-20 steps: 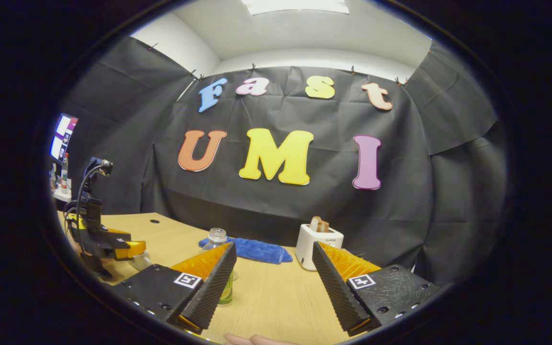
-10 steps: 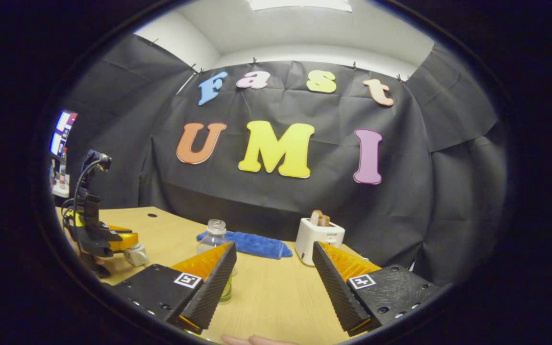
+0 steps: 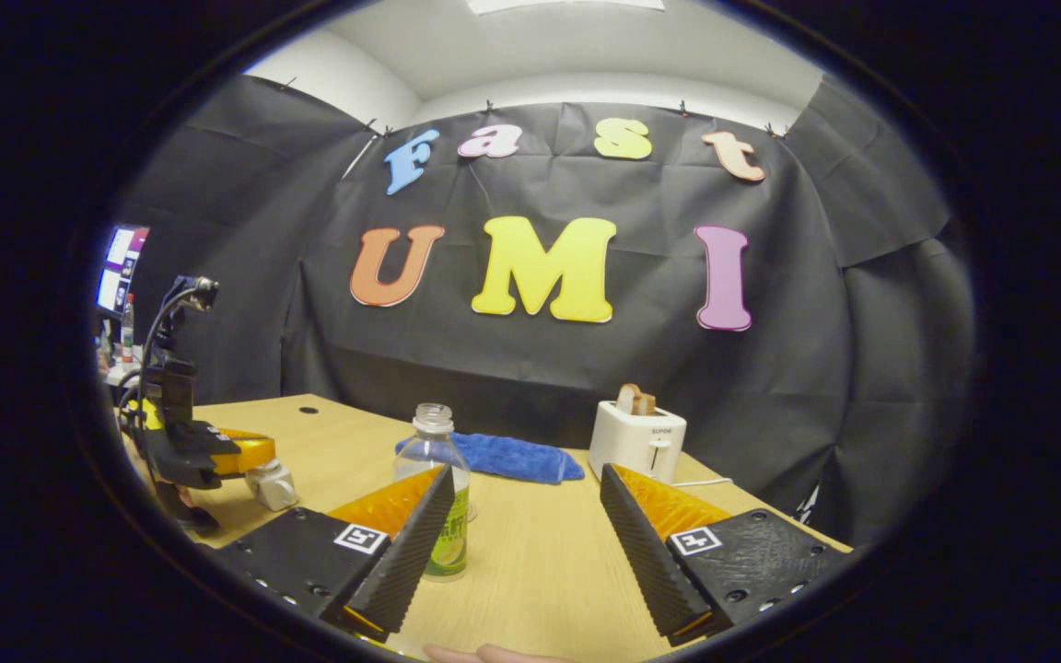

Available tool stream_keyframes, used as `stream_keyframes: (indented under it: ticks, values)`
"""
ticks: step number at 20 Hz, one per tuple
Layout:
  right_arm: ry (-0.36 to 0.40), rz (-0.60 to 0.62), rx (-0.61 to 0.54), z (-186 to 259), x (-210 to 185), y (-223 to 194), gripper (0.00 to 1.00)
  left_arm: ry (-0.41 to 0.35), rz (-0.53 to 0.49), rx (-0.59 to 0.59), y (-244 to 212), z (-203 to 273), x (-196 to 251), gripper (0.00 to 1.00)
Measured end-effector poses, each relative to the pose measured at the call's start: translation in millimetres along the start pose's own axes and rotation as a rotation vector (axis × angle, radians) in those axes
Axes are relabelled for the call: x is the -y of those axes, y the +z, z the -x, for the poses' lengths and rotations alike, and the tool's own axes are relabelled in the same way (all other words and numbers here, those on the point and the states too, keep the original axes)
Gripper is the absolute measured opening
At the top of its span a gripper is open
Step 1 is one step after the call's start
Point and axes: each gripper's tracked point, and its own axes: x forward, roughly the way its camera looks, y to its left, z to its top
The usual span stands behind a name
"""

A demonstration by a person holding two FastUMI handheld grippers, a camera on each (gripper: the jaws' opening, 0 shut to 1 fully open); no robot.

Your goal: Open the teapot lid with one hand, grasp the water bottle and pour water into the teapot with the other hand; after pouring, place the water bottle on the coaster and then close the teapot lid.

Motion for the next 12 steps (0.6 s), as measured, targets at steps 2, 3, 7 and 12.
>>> stream_keyframes:
  ticks: [2,3,7,12]
  values:
    - [0.025,-0.011,-0.004,-1,-9,-6,0.98,0.006,-0.002,0.031,15,7,-3,0.03]
    - [0.041,-0.015,-0.004,-3,-15,-9,0.95,0.011,-0.007,0.036,21,12,-5,0.03]
    - [0.110,-0.069,-0.047,-8,-42,-31,0.98,-0.003,0.043,0.035,41,35,-6,0.02]
    - [0.126,-0.126,-0.139,-24,-62,-59,0.95,-0.110,0.088,0.023,53,56,4,0.03]
